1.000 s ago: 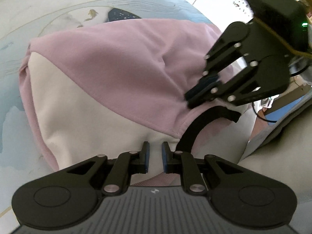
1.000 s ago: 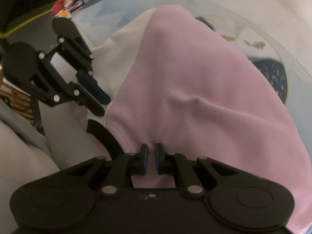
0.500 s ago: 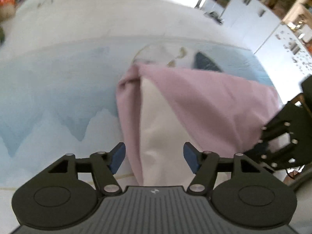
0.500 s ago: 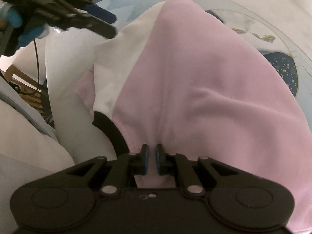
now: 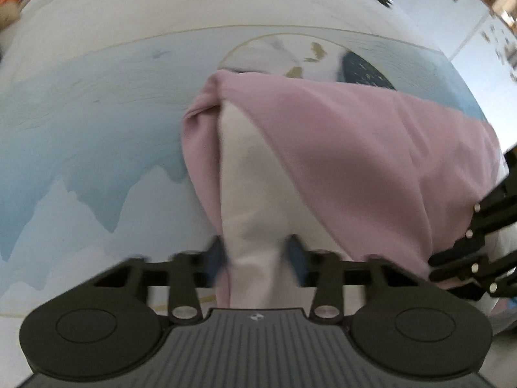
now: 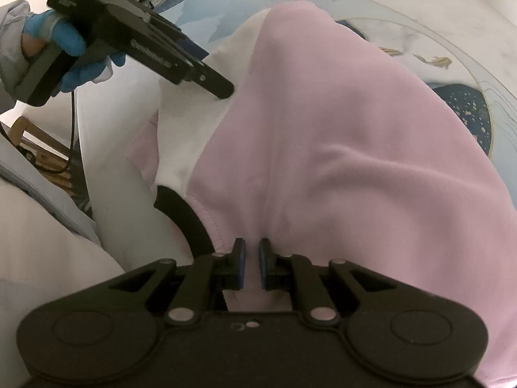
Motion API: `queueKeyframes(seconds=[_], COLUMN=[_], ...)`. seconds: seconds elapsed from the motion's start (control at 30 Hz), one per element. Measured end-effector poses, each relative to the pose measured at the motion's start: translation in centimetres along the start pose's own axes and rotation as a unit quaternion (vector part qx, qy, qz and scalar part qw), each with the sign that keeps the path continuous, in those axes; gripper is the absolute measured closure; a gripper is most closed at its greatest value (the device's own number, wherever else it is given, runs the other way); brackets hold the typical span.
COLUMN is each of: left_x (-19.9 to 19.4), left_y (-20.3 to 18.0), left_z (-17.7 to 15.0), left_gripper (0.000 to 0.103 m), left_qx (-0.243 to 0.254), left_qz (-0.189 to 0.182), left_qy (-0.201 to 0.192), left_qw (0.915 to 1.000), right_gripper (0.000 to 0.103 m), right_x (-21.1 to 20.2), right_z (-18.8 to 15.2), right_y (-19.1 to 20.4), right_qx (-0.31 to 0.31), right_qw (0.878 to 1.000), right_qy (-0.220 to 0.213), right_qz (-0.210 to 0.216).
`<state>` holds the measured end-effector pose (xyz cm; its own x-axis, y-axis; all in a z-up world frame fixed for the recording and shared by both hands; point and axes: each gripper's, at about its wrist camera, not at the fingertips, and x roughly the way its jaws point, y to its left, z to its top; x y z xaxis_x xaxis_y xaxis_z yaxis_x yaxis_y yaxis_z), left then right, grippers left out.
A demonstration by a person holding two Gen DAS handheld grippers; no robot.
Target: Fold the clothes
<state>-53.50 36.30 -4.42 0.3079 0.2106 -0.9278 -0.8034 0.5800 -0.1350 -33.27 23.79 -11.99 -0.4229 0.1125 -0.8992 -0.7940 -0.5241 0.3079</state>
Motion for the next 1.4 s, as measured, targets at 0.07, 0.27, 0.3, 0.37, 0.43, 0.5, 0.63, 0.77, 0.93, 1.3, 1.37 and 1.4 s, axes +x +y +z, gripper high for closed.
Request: queueKeyframes(seconds=[0.07, 0.27, 0.3, 0.37, 0.43, 0.5, 0.63, 0.77, 0.93, 1.3, 1.37, 1.4], left_x=[-0.3, -4.9, -6.1, -7.8, -8.8, -9.3, -8.9, -8.4, -7.1, -1.6, 0.8, 2.0], left_y=[-0.6, -2.4, -2.9, -4.2, -5.7, -7.2, -9.1, -11.0, -13.2, -22.1, -24.1, -24.9], left_z=[0.0, -0.1, 0.1, 0.4, 0.7, 1.1, 1.7, 2.2, 2.8, 4.5, 4.2, 3.9], left_gripper=[0.085, 0.089, 0.089, 0.09, 0.09, 0.09, 0.09, 0.09, 0.091, 0.091, 0.091, 0.091], left_qx=[0.008, 0.034, 0.046, 0.07, 0.095, 0.118, 0.139, 0.171, 0.211, 0.321, 0.339, 0.349], left_qz=[0.006, -0.019, -0.028, -0.046, -0.06, -0.074, -0.098, -0.123, -0.143, -0.218, -0.22, -0.218], left_qy=[-0.006, -0.055, -0.066, -0.086, -0.102, -0.115, -0.125, -0.128, -0.128, -0.118, -0.105, -0.098], left_qw=[0.9999, 0.9977, 0.9963, 0.9928, 0.9885, 0.9836, 0.9775, 0.9692, 0.9585, 0.914, 0.9087, 0.9061], right_gripper=[0.0, 0.0, 0.0, 0.0, 0.0, 0.0, 0.0, 0.0, 0.0, 0.0, 0.0, 0.0], right_x=[-1.2, -1.7, -1.7, -1.8, -1.8, -1.9, -2.0, -2.2, -5.9, -9.1, -9.5, -9.8], right_z=[-1.1, -1.4, -1.4, -1.5, -1.6, -1.6, -1.7, -1.8, -3.1, -11.5, -11.8, -12.0], right_y=[-1.2, -1.4, -1.5, -1.6, -1.7, -1.8, -2.0, -2.0, -1.9, -8.4, -9.0, -9.3], right_qx=[0.0, 0.009, 0.011, 0.013, 0.016, 0.019, 0.025, 0.027, 0.019, 0.125, 0.135, 0.136], right_qw=[1.0, 1.0, 1.0, 1.0, 1.0, 1.0, 0.999, 0.999, 0.998, 0.984, 0.984, 0.985], right_qy=[-0.003, -0.011, -0.013, -0.016, -0.018, -0.021, -0.025, -0.029, -0.056, -0.053, -0.055, -0.053], right_qz=[0.002, 0.006, 0.007, 0.009, 0.011, 0.013, 0.017, 0.017, -0.03, -0.114, -0.101, -0.095])
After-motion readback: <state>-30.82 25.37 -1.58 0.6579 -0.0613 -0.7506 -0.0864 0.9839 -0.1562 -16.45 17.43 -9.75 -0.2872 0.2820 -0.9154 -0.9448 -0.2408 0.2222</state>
